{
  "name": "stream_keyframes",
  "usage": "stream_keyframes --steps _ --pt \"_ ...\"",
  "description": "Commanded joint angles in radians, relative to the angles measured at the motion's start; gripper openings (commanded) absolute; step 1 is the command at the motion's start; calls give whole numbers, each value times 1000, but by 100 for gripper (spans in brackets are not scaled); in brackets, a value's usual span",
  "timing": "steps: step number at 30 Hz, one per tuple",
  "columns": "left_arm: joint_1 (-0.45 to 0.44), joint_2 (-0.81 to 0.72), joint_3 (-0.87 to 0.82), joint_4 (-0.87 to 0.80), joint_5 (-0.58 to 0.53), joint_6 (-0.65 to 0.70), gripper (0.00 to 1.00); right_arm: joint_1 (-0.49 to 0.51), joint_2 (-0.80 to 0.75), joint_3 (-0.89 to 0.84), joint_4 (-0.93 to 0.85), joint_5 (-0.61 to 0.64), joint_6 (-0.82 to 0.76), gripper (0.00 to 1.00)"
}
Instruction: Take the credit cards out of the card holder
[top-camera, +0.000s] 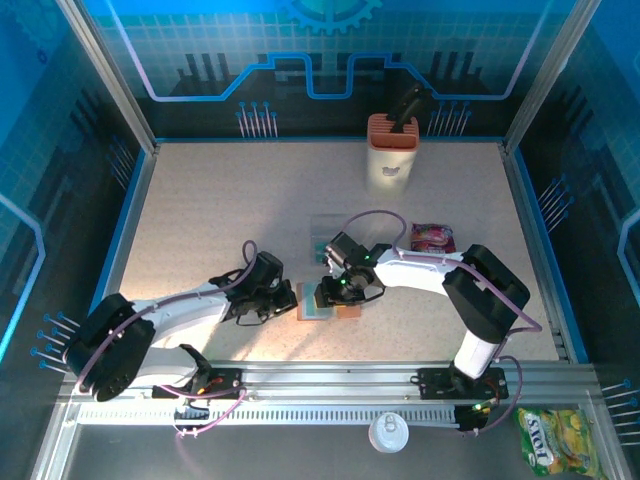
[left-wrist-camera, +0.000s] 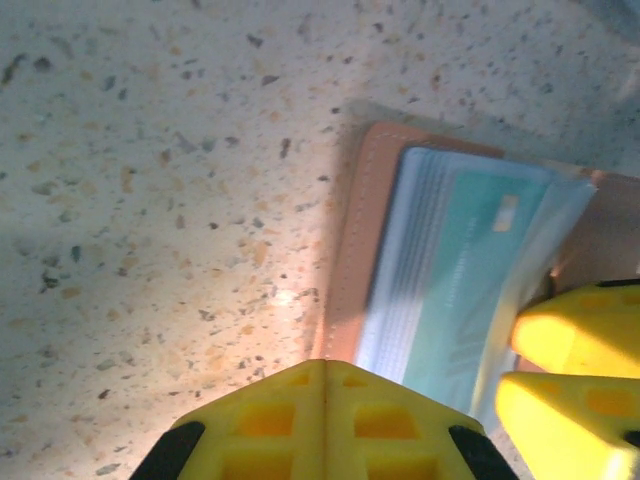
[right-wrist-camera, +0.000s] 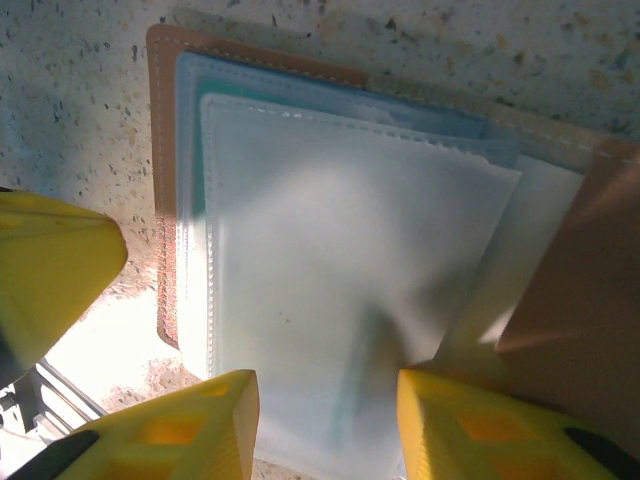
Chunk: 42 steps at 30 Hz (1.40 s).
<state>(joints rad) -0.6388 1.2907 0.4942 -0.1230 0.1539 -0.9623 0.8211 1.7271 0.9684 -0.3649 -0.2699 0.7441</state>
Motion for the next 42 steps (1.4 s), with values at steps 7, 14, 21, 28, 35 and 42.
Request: stream_keyframes --steps 7,14,21,28,35,42 --pt "-7 -26 25 104 67 -39 13 -16 -20 -34 29 -28 0 39" --pt "-14 44 22 196 105 -81 20 -25 -23 -49 41 -39 0 38" --pt "-20 98 43 237 126 -86 23 -28 -32 -72 65 -45 9 36" --pt "-22 129 44 256 128 -99 20 -32 -39 -83 84 -55 17 36" --pt "-27 167 47 295 151 -117 21 -32 -50 -83 83 -60 14 36" --pt "-35 151 78 267 151 -111 20 -33 -117 -83 33 -17 6 36"
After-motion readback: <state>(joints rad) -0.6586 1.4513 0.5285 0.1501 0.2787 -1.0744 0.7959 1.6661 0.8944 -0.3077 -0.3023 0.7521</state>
